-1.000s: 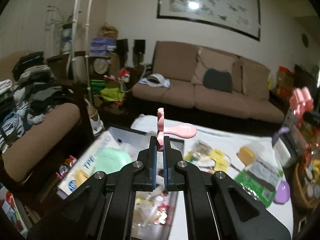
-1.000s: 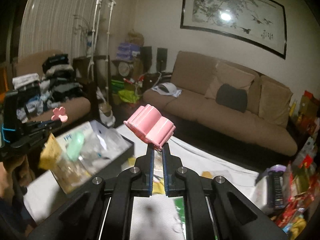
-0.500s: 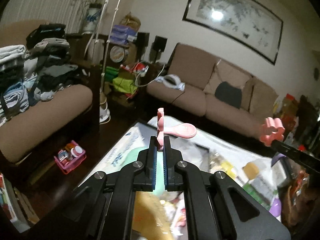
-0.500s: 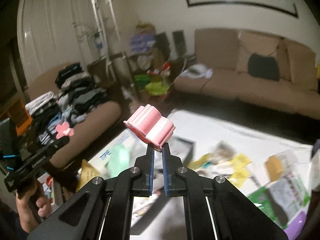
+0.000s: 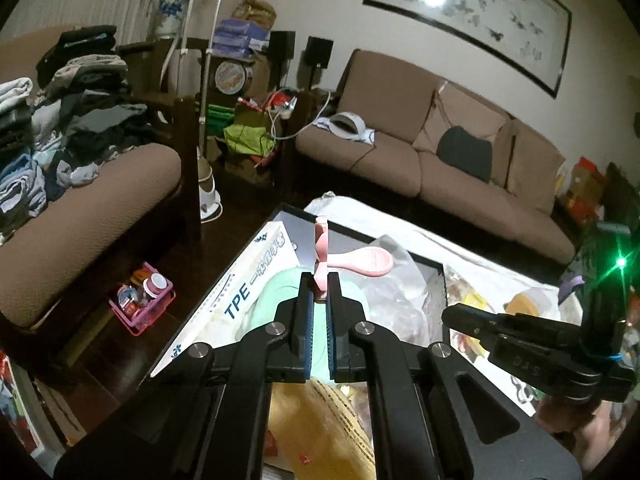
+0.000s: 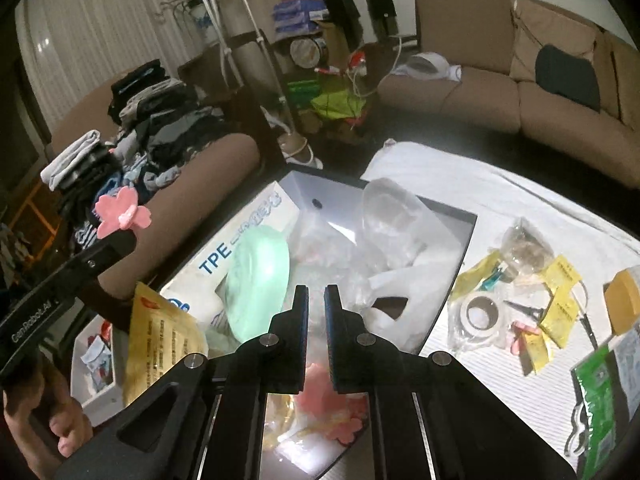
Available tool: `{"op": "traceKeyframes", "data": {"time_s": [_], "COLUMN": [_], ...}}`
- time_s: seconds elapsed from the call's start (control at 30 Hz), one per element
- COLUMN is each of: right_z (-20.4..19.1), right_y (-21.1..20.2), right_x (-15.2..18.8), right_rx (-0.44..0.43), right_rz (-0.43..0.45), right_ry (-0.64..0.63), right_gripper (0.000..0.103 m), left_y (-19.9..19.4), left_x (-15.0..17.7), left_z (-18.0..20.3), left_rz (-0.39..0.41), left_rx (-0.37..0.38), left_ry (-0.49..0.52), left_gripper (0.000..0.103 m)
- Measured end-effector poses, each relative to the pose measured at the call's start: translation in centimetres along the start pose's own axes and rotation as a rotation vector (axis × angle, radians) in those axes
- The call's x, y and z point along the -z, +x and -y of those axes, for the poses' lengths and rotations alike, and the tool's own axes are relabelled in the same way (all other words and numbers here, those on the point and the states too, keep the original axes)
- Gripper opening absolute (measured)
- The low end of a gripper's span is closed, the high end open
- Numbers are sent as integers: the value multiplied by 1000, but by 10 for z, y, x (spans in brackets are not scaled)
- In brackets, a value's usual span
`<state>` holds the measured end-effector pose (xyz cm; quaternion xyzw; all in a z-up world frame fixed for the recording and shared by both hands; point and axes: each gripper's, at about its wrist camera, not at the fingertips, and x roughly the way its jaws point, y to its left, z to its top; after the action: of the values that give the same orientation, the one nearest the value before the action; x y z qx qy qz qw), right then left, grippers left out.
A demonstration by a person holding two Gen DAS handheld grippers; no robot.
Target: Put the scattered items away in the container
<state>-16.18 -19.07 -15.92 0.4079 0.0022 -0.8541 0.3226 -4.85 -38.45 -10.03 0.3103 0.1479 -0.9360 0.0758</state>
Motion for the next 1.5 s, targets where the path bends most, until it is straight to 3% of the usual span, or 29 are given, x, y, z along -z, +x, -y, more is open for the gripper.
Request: {"op": "traceKeyframes", "data": {"time_s": [0.17,0.23,0.27,0.3,0.37,0.4,0.47,0.53,0.6,0.7,0.83,0.9,0.97,1.07,1.13,1.23,1.33,1.4,1.43,1.5], "right_z": [7,7,7,5,-5,-12,-41,-74,-92,-114,-98,-65,-38,5,28,44,42,39,42,53], "right_y": [-8,-15,-18,-21,-25,-26,-30,-30,-23,-1,33,42,49,56,64,64,41,16,2,-18], "right_x": [3,6,9,13,22,26,41,58,67,75,66,51,36,13,-4,-16,-21,-21,-20,-18], "right_rx": [-25,-48,-57,-68,-73,-81,-126,-195,-198,-115,-37,1,73,191,308,401,385,324,279,254], "right_rz": [-12,-18,-23,-33,-49,-50,-41,-56,-66,-101,-98,-51,-50,-37,-43,-49,-4,54,89,127], "right_ry": [3,8,11,13,10,-9,-105,-217,-281,-352,-268,-143,-68,-6,-24,-54,-66,-47,-31,-5], "right_gripper": [8,9,14,20,67,73,82,87,88,88,86,76,47,50,51,51,58,73,85,88], "left_y": [8,7,5,2,-13,-23,-39,-51,-60,-61,-51,-46,-41,-34,-26,-13,-5,-3,-1,0], "left_x": [2,1,1,-1,-5,-6,-8,-7,-5,-2,-3,-4,-4,-5,-5,-5,-6,-5,-5,-4], "left_z": [7,10,10,8,1,-6,-23,-43,-63,-79,-81,-76,-69,-59,-54,-45,-34,-28,-29,-28], "left_rz": [-29,-21,-15,2,80,124,176,203,224,214,176,160,152,138,122,75,47,35,30,22], "left_rx": [-4,-28,-45,-71,-159,-197,-226,-223,-204,-192,-193,-184,-170,-155,-143,-126,-137,-166,-167,-154], "left_ry": [22,33,31,24,-9,-31,-89,-160,-232,-276,-248,-228,-199,-165,-155,-128,-75,-54,-53,-60], "left_gripper": [7,17,32,52,78,85,91,92,92,92,92,92,92,92,92,92,92,94,95,97]}}
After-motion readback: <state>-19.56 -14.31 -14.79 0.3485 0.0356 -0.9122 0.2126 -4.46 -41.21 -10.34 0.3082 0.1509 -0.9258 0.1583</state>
